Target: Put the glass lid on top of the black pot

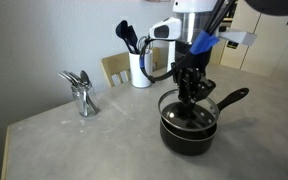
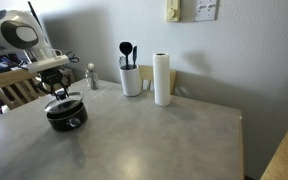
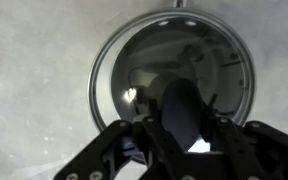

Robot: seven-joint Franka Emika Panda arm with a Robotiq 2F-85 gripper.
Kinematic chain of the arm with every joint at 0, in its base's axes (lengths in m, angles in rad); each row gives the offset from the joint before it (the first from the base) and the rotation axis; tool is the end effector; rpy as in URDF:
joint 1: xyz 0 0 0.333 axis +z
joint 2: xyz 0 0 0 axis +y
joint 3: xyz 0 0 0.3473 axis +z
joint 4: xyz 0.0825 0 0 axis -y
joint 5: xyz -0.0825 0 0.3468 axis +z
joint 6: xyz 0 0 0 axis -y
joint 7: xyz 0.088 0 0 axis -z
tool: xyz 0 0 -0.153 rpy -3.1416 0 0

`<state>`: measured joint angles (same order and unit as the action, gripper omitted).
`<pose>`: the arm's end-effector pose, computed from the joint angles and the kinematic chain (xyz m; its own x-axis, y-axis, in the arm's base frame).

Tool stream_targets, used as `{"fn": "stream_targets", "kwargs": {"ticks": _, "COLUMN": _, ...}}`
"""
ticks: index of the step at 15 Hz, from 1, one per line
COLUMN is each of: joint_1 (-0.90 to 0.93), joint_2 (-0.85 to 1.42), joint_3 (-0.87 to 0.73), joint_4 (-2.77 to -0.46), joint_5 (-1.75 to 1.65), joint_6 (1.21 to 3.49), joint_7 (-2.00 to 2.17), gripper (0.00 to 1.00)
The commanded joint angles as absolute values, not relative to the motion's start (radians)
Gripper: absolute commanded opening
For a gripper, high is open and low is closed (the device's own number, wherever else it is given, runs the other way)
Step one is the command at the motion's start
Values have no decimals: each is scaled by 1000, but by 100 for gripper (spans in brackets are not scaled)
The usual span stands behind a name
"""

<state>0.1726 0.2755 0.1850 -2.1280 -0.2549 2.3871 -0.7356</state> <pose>0.5239 0.1829 0.2922 0.2952 0.9507 -0.0956 0.9543 -0.2885 0.0779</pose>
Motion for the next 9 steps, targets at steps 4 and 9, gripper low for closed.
{"fn": "stream_targets", "kwargs": {"ticks": 4, "joint_1": 186, "joint_2": 300, "joint_3": 211, "joint_4": -2119, "joint_5": -234, "joint_6": 2408, "joint_7": -581, "gripper": 15}}
{"fn": "stream_targets", "kwargs": {"ticks": 9, "joint_1": 222, "joint_2": 285, "joint_3": 238, "joint_4": -2143, "joint_5": -241, "joint_6": 2409, "joint_7": -435, "gripper": 15}}
